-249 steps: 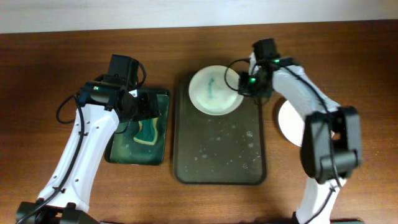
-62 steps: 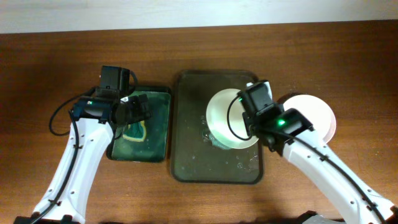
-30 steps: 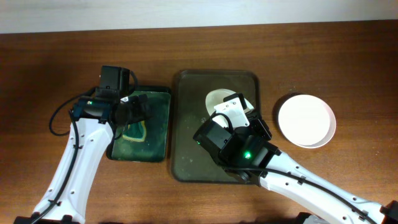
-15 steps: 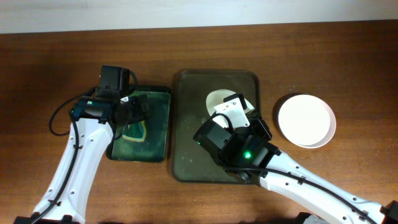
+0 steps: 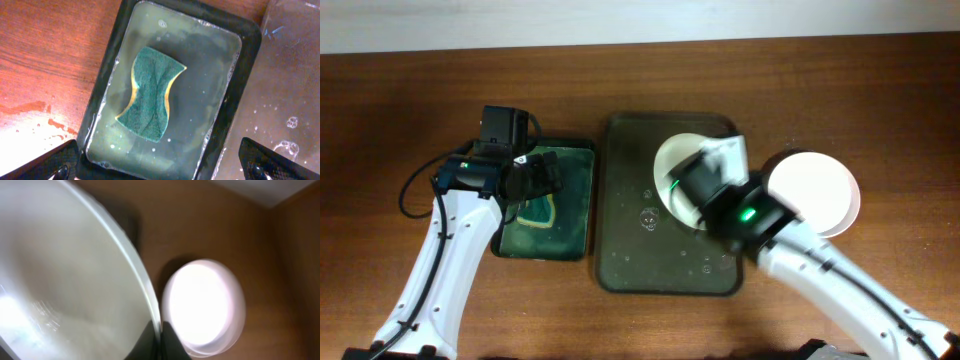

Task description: Clean dirty plates on tray and stack at the side

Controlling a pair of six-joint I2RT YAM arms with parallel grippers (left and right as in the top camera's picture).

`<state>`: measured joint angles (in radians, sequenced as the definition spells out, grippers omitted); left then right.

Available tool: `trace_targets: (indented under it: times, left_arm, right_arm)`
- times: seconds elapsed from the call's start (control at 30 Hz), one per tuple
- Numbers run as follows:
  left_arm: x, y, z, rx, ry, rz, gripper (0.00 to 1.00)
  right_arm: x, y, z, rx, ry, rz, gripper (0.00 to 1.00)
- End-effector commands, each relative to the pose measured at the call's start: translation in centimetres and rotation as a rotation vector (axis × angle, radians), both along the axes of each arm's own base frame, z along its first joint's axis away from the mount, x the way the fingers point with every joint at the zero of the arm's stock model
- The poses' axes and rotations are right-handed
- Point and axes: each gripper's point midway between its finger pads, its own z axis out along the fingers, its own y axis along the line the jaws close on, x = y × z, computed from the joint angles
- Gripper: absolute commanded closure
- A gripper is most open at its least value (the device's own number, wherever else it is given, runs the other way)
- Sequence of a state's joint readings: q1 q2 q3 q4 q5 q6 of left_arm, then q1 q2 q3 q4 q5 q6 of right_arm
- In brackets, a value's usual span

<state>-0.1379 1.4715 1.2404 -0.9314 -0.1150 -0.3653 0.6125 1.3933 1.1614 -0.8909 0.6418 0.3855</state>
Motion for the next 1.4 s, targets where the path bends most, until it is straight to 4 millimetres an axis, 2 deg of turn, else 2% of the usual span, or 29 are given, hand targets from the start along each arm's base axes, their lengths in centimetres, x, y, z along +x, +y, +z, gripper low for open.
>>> trace_targets:
  times: [0.0,0.03,0.07,0.13,0.17,0.2,0.23,0.27,0.3,0.33,0.4,0.43,0.47,0.5,0.57,0.6,0.63,0.7,0.73,0.77,0.8,0.83,0.9,0.97,1.03,1.23,1.3,1.37]
  left_arm:
    - [0.3,0.0,1.0,-0.010,-0.028,0.001,0.01]
    - [0.3,0.0,1.0,-0.010,-0.028,0.001,0.00]
    - [0.3,0.0,1.0,-0.010,-0.028,0.001,0.01]
    - [0.3,0.0,1.0,-0.010,-0.028,0.001,0.01]
    - [0.3,0.0,1.0,-0.010,-0.028,0.001,0.01]
    - [0.3,0.0,1.0,-0.010,-0.028,0.001,0.00]
    - [0.3,0.0,1.0,-0.010,-0.029,0.001,0.01]
    - [0.3,0.0,1.0,-0.010,-0.028,0.001,0.00]
    - [0.3,0.0,1.0,-0.010,-0.028,0.001,0.01]
    - [0.3,0.0,1.0,-0.010,-0.028,0.001,0.00]
    - [0.3,0.0,1.0,-0.010,-0.029,0.001,0.00]
    - [0.3,0.0,1.0,-0.010,-0.028,0.001,0.00]
    - [0.3,0.0,1.0,-0.010,-0.028,0.001,0.01]
    - [0.3,0.0,1.0,-0.010,-0.028,0.001,0.01]
    - [0.3,0.0,1.0,-0.010,-0.028,0.001,0.00]
    - [0.3,0.0,1.0,-0.010,-0.028,0.001,0.00]
    - [0.3,0.0,1.0,-0.010,-0.028,0.001,0.00]
    - [0.3,0.0,1.0,-0.010,-0.028,0.001,0.01]
    - [0.3,0.0,1.0,-0.010,-0.028,0.001,0.00]
    - [0.3,0.0,1.0,-0.010,-0.028,0.001,0.00]
    - [0.3,0.0,1.0,-0.010,-0.028,0.001,0.01]
    - [0.3,0.0,1.0,-0.010,-0.028,0.001,0.00]
    - [0.3,0.0,1.0,-0.010,-0.028,0.001,0.01]
    - [0.3,0.0,1.0,-0.010,-0.028,0.001,0.01]
    - [0.3,0.0,1.0,-0.010,-0.029,0.001,0.01]
    - [0.3,0.0,1.0,-0.010,-0.028,0.001,0.01]
    - [0.3,0.0,1.0,-0.010,-0.028,0.001,0.01]
    - [0.3,0.0,1.0,-0.010,-0.028,0.001,0.01]
  right_arm:
    - [1.2,-0.6,-0.4,0.416,0.172,0.061,0.96]
    - [1.9,-3.5,-0.7,0.495,0.181,-0.019,0.96]
    - [2.3,-8.0,-1.1,0.595,0.175,-0.150,0.96]
    - [2.1,-13.5,-2.0,0.661,0.162,-0.313,0.96]
    - [1.5,-17.8,-3.4,0.681,0.163,-0.449,0.96]
    - [0.8,-20.3,-4.8,0.696,0.181,-0.535,0.96]
    - [0.0,-22.3,-6.3,0.712,0.211,-0.611,0.96]
    - [-0.5,-23.4,-7.6,0.725,0.239,-0.658,0.96]
    - [-1.3,-24.6,-9.9,0.749,0.299,-0.720,0.96]
    - [-1.8,-24.7,-11.5,0.764,0.354,-0.746,0.96]
    - [-2.2,-23.9,-12.6,0.785,0.413,-0.748,0.96]
    - [-2.4,-23.2,-12.5,0.787,0.434,-0.738,0.78]
    - [-2.8,-22.6,-12.2,0.789,0.453,-0.737,0.44]
    - [-3.0,-22.1,-11.3,0.812,0.445,-0.733,0.36]
    - [-2.3,-21.0,-7.8,0.858,0.341,-0.641,0.30]
    - [-1.8,-19.8,-4.7,0.888,0.254,-0.540,0.29]
    - [-1.4,-17.5,-1.2,0.915,0.168,-0.377,0.29]
    - [-2.3,-12.0,5.0,0.882,0.035,-0.055,0.25]
    - [-3.1,-9.9,7.1,0.830,-0.013,0.060,0.21]
    - [-4.2,-7.3,9.3,0.788,-0.068,0.181,0.13]
    - [-5.2,-5.5,10.7,0.770,-0.101,0.262,0.02]
    - [-6.3,-3.9,11.8,0.760,-0.122,0.334,0.02]
    - [-7.2,-2.6,12.4,0.757,-0.126,0.392,0.02]
    - [-7.2,-2.5,12.3,0.759,-0.120,0.394,0.02]
    - [-7.6,-2.4,11.4,0.774,-0.071,0.374,0.02]
    - [-6.8,-2.5,10.7,0.780,-0.045,0.362,0.02]
    - [-6.2,-2.6,11.2,0.743,-0.083,0.400,0.02]
    - [-5.7,-3.5,10.9,0.607,-0.105,0.457,0.02]
